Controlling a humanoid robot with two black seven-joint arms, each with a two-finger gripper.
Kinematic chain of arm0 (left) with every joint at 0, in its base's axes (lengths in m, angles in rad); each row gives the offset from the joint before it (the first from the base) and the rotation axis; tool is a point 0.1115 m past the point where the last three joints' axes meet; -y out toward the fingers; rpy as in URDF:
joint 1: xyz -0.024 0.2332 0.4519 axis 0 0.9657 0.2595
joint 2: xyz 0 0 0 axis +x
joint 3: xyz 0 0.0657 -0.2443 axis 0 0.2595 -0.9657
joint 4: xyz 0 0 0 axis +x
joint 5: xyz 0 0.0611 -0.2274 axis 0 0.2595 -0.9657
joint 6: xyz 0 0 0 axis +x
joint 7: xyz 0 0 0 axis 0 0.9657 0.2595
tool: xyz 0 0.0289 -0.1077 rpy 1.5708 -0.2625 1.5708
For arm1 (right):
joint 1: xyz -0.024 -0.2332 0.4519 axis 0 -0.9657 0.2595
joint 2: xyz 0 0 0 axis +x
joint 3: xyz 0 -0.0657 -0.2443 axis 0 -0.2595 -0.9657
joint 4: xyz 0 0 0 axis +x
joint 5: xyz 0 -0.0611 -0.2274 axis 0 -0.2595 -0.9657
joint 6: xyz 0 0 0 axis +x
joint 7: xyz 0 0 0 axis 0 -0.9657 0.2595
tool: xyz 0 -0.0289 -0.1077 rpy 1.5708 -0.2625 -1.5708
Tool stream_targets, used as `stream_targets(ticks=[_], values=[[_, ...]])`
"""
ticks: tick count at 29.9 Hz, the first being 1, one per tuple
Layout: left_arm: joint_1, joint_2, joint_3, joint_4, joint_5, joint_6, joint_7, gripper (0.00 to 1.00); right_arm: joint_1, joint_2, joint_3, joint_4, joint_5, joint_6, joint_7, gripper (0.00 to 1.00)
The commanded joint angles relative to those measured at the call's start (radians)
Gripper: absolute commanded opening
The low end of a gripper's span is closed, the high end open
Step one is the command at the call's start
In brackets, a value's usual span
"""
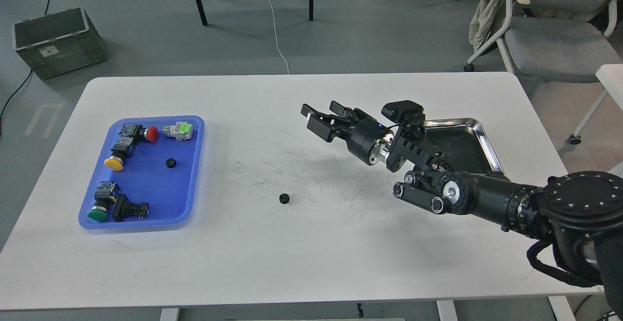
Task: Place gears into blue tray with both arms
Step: 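Retract the right arm back beside the metal tray, then move the left hand over the blue tray toward the black gear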
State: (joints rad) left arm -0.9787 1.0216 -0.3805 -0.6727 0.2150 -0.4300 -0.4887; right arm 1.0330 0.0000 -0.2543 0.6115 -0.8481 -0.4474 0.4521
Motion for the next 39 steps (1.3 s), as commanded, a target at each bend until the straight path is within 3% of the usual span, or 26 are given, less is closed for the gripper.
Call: stream_targets(ticks=[1,5,8,12,18,24,28,34,39], values=[[0.005,-0.002,0.002,-0.010,0.001,0.000,0.000,0.98,0.005,-0.026,0.075,0.004,0.075,0.003,0.000,0.94],[0.003,0.023,0.055,-0.070,0.004,0.000,0.000,0.98,0.025,-0.124,0.187,0.004,0.171,0.084,-0.007,0.94],[0.003,0.072,0.078,-0.139,0.043,0.002,0.000,0.98,0.058,-0.218,0.222,0.001,0.329,0.174,-0.039,0.94],[0.005,0.147,0.078,-0.304,0.162,0.004,0.000,0.99,0.094,-0.343,0.219,-0.001,0.451,0.254,-0.076,0.94],[0.005,0.267,0.077,-0.604,0.372,0.020,0.000,0.99,0.087,-0.483,0.233,-0.015,0.462,0.374,-0.076,0.94],[0.003,0.324,0.080,-0.846,0.546,0.082,0.000,0.98,0.026,-0.572,0.257,-0.039,0.596,0.417,-0.076,0.94],[0.040,0.316,0.133,-0.889,0.725,0.137,0.000,0.98,-0.011,-0.598,0.263,-0.045,0.647,0.421,-0.076,0.94],[0.081,0.298,0.290,-0.919,1.030,0.333,0.000,0.97,-0.022,-0.641,0.262,-0.045,0.754,0.452,-0.079,0.94],[0.100,0.298,0.328,-0.935,1.031,0.338,0.000,0.98,-0.021,-0.649,0.262,-0.033,0.788,0.460,-0.101,0.94]])
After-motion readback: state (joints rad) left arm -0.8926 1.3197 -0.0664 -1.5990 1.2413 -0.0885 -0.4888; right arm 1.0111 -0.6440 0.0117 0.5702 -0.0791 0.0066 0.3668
